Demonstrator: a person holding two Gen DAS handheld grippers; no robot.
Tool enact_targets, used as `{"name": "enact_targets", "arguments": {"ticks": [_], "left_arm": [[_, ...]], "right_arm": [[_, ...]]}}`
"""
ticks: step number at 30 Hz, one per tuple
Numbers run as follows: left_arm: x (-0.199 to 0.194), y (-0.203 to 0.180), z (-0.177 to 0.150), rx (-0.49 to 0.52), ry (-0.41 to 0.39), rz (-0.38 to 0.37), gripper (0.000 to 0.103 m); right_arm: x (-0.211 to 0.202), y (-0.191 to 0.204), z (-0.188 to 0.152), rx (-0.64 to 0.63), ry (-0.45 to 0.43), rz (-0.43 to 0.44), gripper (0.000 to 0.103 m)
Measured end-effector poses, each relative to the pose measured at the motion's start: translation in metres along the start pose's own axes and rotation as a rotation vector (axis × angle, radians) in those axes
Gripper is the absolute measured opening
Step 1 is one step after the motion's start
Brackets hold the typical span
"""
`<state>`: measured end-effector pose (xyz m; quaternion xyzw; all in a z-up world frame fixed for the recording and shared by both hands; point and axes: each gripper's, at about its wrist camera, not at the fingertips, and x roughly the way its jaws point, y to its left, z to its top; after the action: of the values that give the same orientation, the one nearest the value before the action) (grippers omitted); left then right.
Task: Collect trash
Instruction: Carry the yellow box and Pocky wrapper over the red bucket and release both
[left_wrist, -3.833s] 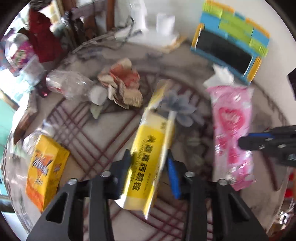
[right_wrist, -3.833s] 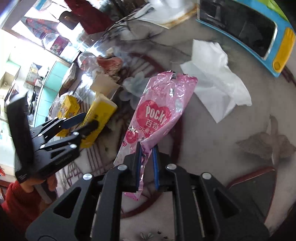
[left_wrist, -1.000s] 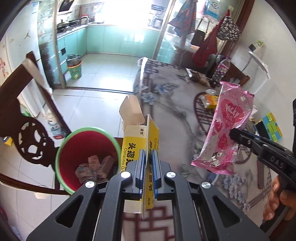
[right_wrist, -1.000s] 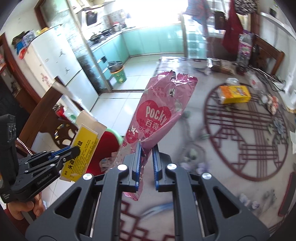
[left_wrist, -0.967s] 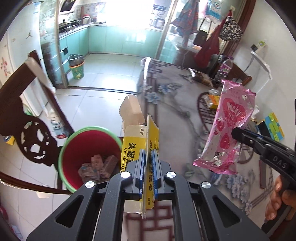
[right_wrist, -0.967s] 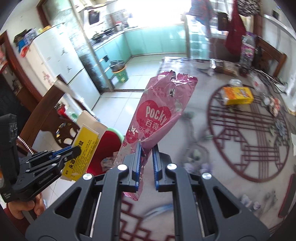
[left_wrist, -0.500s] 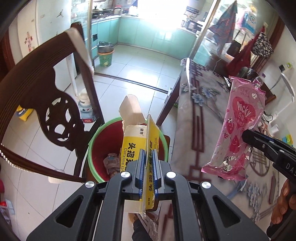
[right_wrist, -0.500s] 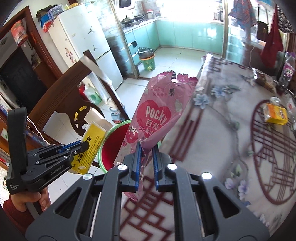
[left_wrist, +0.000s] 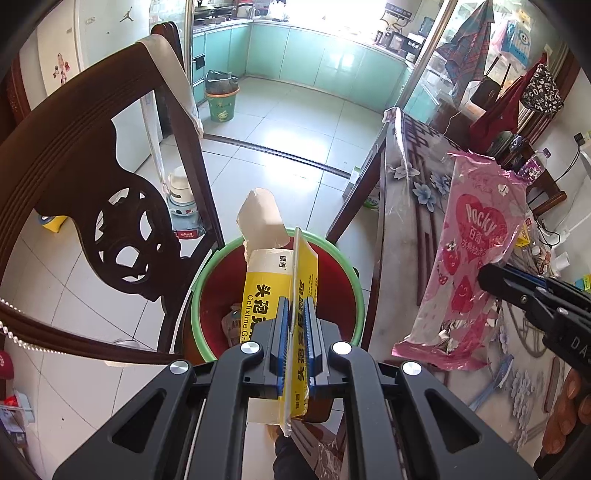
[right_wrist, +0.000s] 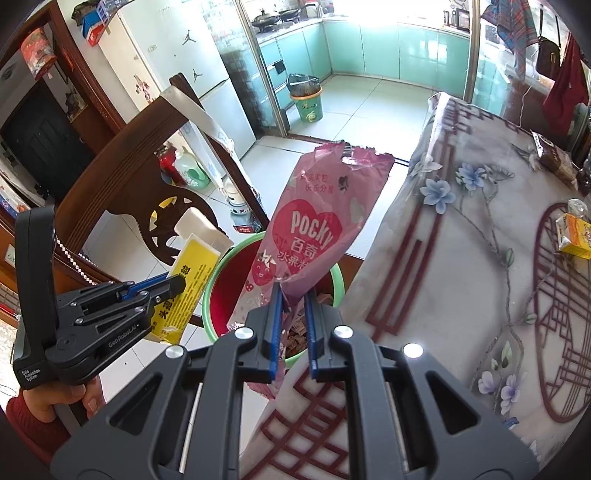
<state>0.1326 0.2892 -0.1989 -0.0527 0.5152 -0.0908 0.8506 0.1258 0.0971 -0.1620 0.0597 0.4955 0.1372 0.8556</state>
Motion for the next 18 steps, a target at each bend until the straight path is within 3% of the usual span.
{"name": "enact_targets", "arguments": {"ticks": [18], "left_arm": [[0.025, 0.006, 0.024, 0.002, 0.025, -0.007, 0.006]], "right_arm": [[0.019, -0.001, 0.015, -0.014, 0.032, -0.011, 0.012]]}}
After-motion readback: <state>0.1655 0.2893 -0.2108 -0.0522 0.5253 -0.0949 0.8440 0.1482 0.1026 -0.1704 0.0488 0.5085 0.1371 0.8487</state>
